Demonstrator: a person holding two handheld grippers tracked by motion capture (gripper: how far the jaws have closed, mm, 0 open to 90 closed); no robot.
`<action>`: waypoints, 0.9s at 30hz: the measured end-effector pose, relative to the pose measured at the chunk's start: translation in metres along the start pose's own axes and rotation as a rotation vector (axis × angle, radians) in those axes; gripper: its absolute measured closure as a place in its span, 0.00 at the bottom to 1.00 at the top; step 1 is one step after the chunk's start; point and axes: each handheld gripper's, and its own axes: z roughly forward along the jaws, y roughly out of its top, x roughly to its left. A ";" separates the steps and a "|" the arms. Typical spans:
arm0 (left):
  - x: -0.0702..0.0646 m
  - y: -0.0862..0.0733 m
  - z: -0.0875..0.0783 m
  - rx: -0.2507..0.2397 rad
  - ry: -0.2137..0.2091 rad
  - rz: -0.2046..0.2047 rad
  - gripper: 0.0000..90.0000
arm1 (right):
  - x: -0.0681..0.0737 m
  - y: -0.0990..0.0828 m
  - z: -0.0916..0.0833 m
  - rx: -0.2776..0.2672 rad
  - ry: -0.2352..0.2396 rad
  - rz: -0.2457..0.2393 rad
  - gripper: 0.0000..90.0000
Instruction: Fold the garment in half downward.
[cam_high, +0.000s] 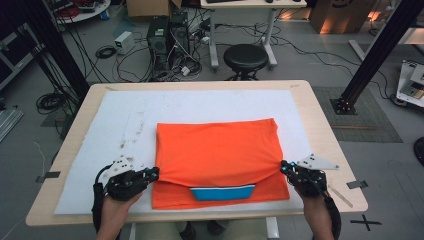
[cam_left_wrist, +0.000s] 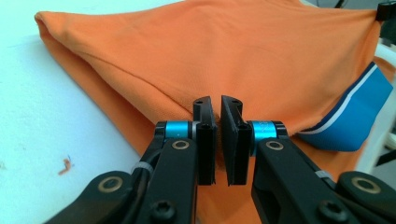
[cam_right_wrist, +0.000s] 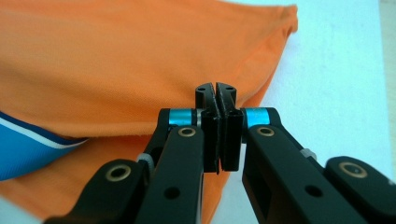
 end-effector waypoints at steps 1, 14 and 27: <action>0.000 -0.002 -0.003 0.003 -0.011 -0.008 0.94 | 0.001 0.000 -0.003 0.003 0.012 0.003 1.00; 0.023 0.009 0.003 -0.074 0.051 -0.044 0.51 | -0.009 0.001 0.003 -0.022 -0.010 0.057 0.63; 0.085 0.049 0.067 -0.022 0.110 -0.116 0.44 | -0.046 0.033 0.070 0.007 -0.025 0.124 0.46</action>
